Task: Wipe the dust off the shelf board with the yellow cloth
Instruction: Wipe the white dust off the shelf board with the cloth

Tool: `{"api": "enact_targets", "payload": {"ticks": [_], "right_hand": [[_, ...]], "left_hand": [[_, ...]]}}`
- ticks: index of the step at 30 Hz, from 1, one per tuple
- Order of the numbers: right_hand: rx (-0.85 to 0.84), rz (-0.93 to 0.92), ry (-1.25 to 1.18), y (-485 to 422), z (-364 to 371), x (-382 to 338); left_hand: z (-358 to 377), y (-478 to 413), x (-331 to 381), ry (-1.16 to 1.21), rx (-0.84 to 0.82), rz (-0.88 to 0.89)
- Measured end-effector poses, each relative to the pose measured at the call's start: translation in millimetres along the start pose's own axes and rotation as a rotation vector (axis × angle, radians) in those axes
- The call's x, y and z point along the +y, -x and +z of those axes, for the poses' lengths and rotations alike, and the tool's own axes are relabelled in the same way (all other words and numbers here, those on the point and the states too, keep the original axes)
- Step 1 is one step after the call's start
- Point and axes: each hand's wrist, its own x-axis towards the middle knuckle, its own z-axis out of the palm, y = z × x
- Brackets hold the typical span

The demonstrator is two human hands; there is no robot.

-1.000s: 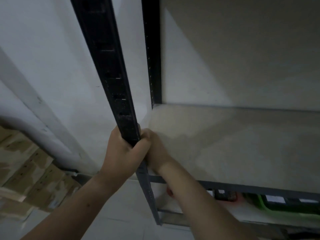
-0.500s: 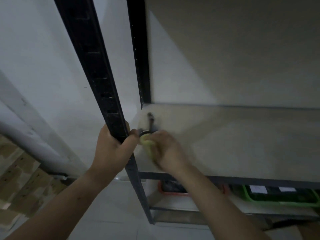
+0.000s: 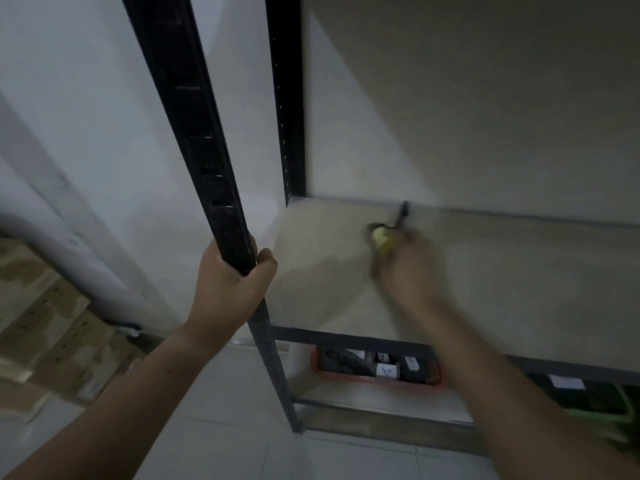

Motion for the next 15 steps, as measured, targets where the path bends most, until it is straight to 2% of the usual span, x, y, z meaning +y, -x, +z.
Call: {"api": "enact_targets", "payload": {"ticks": [3,5,6,8,10,12,15], "right_hand": [[-0.255,-0.438,-0.208,22,6,-74],[-0.453,-0.523,-0.364,11,-9,-64],[-0.43,-0.519,-0.428,-2,-20,-46],[-0.221,-0.374,-0.454,-43,-37,14],[-0.03,-0.11,-0.191,-85,-42,84],[-0.012,0.099,0.058,-107,-39,125],[-0.021,0.213,0.167,-111,-12,107]], "left_hand": [[-2,-1,2,-0.012,-0.015,0.01],[-2,0,3,-0.015,-0.028,0.006],[-2,-1,3,-0.013,-0.039,0.005],[-3,-1,0,-0.024,-0.061,0.012],[-3,-2,-3,-0.028,-0.066,0.022],[-3,-4,-6,-0.013,-0.059,0.022],[-2,-5,-9,-0.003,-0.041,0.024]]}}
